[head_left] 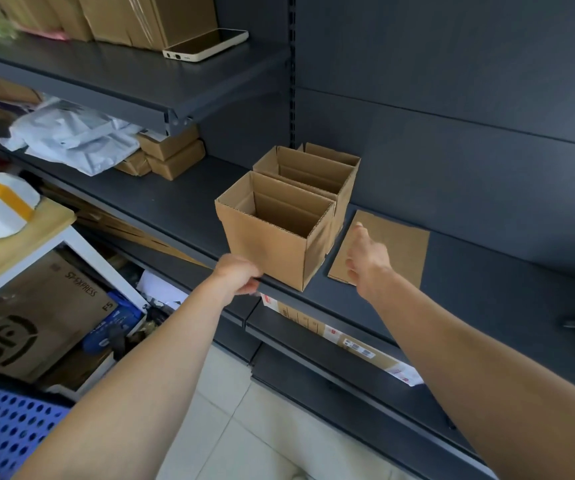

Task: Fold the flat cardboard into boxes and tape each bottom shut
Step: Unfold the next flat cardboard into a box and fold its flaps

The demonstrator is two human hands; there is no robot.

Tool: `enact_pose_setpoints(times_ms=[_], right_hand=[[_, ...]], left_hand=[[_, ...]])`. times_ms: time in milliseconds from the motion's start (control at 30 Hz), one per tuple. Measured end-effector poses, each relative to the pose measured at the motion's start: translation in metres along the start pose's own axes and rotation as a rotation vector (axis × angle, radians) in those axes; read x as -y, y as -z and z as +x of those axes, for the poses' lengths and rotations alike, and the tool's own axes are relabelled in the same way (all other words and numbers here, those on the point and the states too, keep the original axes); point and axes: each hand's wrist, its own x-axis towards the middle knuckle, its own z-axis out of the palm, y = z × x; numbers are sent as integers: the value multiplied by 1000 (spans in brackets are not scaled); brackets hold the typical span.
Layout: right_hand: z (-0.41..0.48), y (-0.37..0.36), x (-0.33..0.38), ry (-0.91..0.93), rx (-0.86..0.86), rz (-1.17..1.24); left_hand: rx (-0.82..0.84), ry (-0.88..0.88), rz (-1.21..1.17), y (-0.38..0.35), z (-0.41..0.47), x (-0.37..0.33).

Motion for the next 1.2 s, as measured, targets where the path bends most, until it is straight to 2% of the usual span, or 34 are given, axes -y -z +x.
enact_pose_setpoints(times_ms=[133, 233, 333, 433, 500, 667, 867, 1000, 1200], right_hand=[[6, 28, -4, -7, -50, -29], [10, 55, -7, -41, -88, -81], [12, 73, -11, -49, -69, -150], [4, 60, -8, 84, -13, -179], [1, 43, -2, 179, 18, -238], [4, 22, 20, 303, 75, -293], [4, -9, 21, 322, 154, -306], [13, -1, 18, 257, 60, -299], [33, 28, 4, 145, -38, -373]], left_hand=[[337, -87, 196, -45, -35, -5], [463, -192, 225, -88, -56, -19], [509, -276, 366, -105, -58, -35], [531, -278, 626, -92, -47, -50], [529, -249, 687, -83, -43, -56], [590, -159, 569, -57, -49, -46], [451, -205, 413, -19, -46, -30], [495, -235, 437, -38, -53, -31], [567, -183, 571, -61, -57, -30]])
